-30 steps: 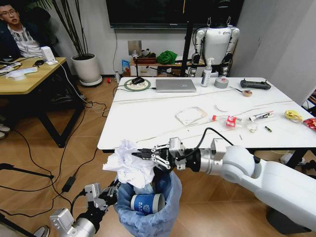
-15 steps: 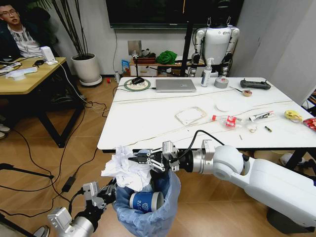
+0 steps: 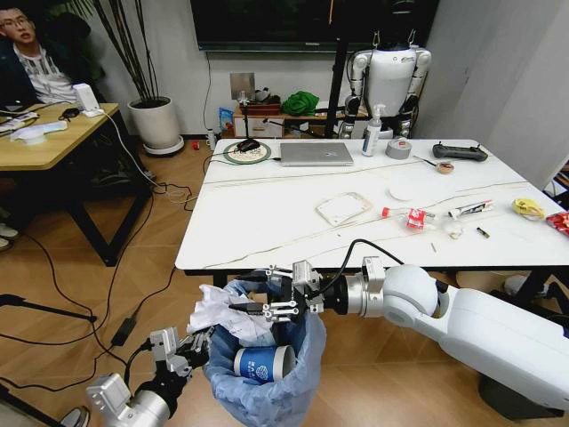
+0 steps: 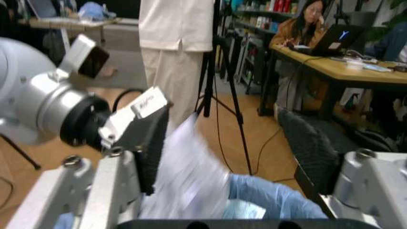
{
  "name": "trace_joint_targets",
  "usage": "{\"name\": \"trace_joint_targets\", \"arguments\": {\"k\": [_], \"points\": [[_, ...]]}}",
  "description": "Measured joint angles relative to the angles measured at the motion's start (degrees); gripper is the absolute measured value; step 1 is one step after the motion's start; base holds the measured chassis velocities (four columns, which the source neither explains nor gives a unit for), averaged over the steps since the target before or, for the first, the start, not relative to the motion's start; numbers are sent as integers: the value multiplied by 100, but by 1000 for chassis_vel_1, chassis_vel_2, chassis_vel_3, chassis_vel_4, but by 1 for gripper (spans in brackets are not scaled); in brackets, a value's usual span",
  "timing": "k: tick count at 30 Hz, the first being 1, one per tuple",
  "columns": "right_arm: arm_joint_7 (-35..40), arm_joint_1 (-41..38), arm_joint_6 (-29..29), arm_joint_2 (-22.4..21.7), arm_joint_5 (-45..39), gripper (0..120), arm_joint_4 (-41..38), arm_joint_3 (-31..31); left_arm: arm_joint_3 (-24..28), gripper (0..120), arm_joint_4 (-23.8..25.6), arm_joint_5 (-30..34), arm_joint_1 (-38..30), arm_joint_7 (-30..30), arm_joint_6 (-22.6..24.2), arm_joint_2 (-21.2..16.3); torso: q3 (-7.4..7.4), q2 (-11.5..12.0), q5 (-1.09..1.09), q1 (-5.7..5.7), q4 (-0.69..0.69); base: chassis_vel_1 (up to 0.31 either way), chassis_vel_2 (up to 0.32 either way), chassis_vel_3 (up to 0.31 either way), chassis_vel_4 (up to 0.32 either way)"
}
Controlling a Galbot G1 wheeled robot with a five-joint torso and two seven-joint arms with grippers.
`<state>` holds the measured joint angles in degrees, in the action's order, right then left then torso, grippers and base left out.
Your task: Pick up the trash bin and place the trash from the table into it.
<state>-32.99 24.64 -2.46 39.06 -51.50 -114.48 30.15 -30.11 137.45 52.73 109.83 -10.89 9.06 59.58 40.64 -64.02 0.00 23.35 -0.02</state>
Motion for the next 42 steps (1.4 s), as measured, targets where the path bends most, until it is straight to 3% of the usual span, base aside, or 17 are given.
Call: {"name": "trace_joint_targets", "arguments": {"k": [6,10,20,24,34,42], "points": [[1118,318,109,128,-637,91,7,-651,3,0,-3,-30,29,0,-1,10,0,0,0,-1,1,0,0,0,0],[1813,445,235,153,-772,99,111,-955,-4,0,-3,-31,35,2,-3,16,0,-1,0,-1,0,0,0,0,0],[3637,611,454,277,-235,100,407,-1347,-53,0,68,-64,93,14,-12,36,0,-1,1,-1,0,0,0,0,0],[3816,650,481,288,9,100,449,-1390,-68,0,92,-92,115,18,-14,66,0,-1,0,-1,0,0,0,0,0],[4402,862,1238,232,664,100,450,-1761,-88,0,135,-190,192,49,-30,134,0,-1,0,-1,-1,0,0,0,0],[4992,743,1850,430,1082,100,651,-1644,-160,0,179,-197,224,53,-34,147,0,-1,0,-1,-1,0,0,0,0]]}}
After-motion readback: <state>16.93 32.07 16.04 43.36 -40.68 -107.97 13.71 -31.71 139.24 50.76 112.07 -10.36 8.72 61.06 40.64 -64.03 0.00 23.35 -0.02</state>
